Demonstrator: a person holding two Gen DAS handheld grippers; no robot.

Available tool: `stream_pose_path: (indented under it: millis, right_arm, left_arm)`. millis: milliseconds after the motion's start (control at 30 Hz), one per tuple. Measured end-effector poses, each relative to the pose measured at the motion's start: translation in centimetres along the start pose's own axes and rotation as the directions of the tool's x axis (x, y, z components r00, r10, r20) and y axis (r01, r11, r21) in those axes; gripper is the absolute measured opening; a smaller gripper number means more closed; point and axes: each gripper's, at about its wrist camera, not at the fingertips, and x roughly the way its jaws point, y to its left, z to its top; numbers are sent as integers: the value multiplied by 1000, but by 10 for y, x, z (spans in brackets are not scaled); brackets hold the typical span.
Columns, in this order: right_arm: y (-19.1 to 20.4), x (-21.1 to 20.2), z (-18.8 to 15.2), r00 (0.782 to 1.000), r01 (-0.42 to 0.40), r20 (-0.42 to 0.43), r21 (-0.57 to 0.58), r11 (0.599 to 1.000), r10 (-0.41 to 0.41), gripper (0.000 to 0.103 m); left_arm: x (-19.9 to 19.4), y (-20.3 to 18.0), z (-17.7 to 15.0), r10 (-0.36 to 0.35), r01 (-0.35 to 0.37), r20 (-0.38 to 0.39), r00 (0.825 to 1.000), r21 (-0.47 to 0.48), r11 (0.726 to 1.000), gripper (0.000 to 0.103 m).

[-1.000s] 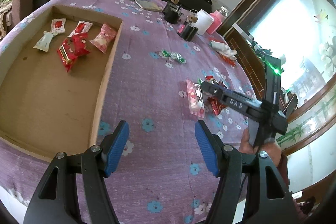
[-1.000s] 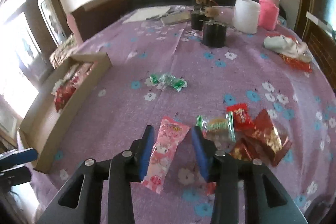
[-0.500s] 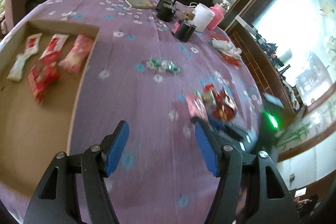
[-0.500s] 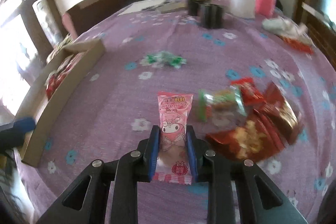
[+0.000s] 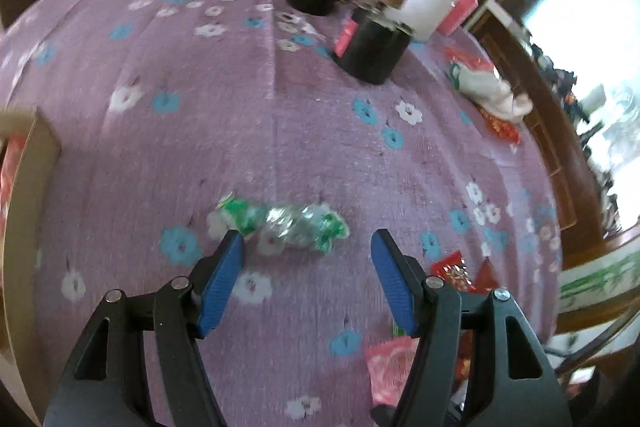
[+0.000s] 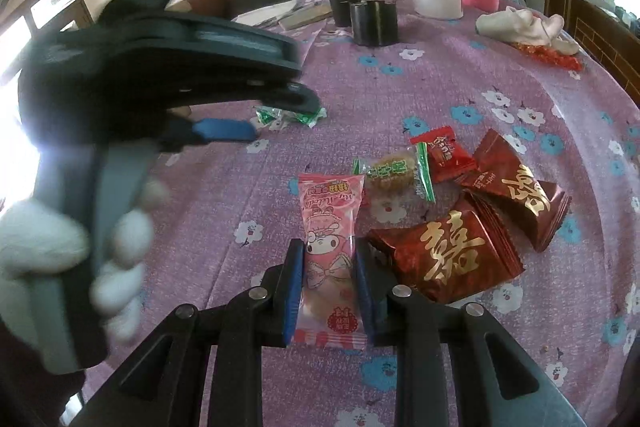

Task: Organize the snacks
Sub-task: 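Grasp the green-wrapped candy with the left tool while the right tool holds the pink packet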

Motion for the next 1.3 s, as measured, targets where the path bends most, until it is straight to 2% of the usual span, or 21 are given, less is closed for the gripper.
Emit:
stream_pose_path:
  millis: [33,67,100,133,167,200,400,600,733,800,833,867,933,1033,1067,1100,1167,1200,1233,1300]
  right_arm:
    - [0,0,0,1000,-1,0,1,1000,1,26]
    - [0,0,0,1000,-1,0,2,1000,1,26]
    - [0,1,1,1000,0,0,2,1000,0,26]
    - [0,1,1,1000,2,1,0,1000,-2,26]
    - [1,1,1,1000,5,1,-2,1000,-5,26]
    - [1,1,0,1000,9,2,-5,1000,-9,26]
    - [4,0,-2,1000,19,10,-13,1000,-19,25]
    - [-5,-3,-1,1000,-19,18,37,999,19,25]
    - [-9,-4,-2,1000,-22,20,59,998,21,25]
    - [-9,-4,-2,1000,-22,20,60,998,21,25]
    - [-9,-4,-2,1000,-22,20,59,998,21,25]
    - [-9,-4,-2,1000,-22,20,60,998,21,25]
    - [-10,-4,-2,1000,-26,19,63,998,24,25]
    - [-12,-4,-1,999,-33,17,68,997,32,25]
    - [-12,-3,-1,999,-34,17,67,997,33,26]
    - [-12,-3,-1,999,-35,17,67,997,34,26]
    - [-12,-3,-1,999,-37,16,67,997,36,26]
    - [-12,-3,-1,999,-37,15,67,997,37,26]
    - [-12,-3,-1,999,-38,15,67,997,37,26]
    - [-11,-2,-1,999,-35,15,66,997,34,26]
  left_arm:
    - [0,-5,-2,26,-27,12,1000,30,999,59]
    - [0,-8,-4,33,-34,20,999,55,998,40]
    - [0,-12,-9,56,-59,31,998,93,994,32]
    - [0,-14,-12,67,-71,35,997,115,991,15]
    - [0,-14,-15,64,-68,32,997,123,990,6]
    - [0,-12,-16,58,-61,27,998,119,991,5]
    - [-18,0,-21,-18,14,47,999,75,997,4]
    - [-53,13,-29,-95,91,90,991,55,994,4]
    - [-63,20,-25,-108,104,100,989,46,994,5]
    - [-58,21,-17,-101,99,92,991,19,995,13]
    - [-53,19,-11,-97,97,89,991,2,995,26]
    - [-49,17,-8,-89,90,87,992,-5,996,44]
    - [-39,9,-1,-61,62,93,994,-4,998,59]
    - [-24,-5,6,-42,41,85,996,18,999,60]
    - [-16,-11,8,-6,3,72,997,40,999,66]
    - [-5,-16,9,50,-53,54,997,61,997,68]
    - [11,-19,7,82,-83,24,996,77,994,68]
    - [10,-25,3,110,-116,62,992,111,987,68]
    - [13,-32,-2,137,-145,61,989,159,977,63]
    - [11,-37,-9,152,-165,78,985,207,964,32]
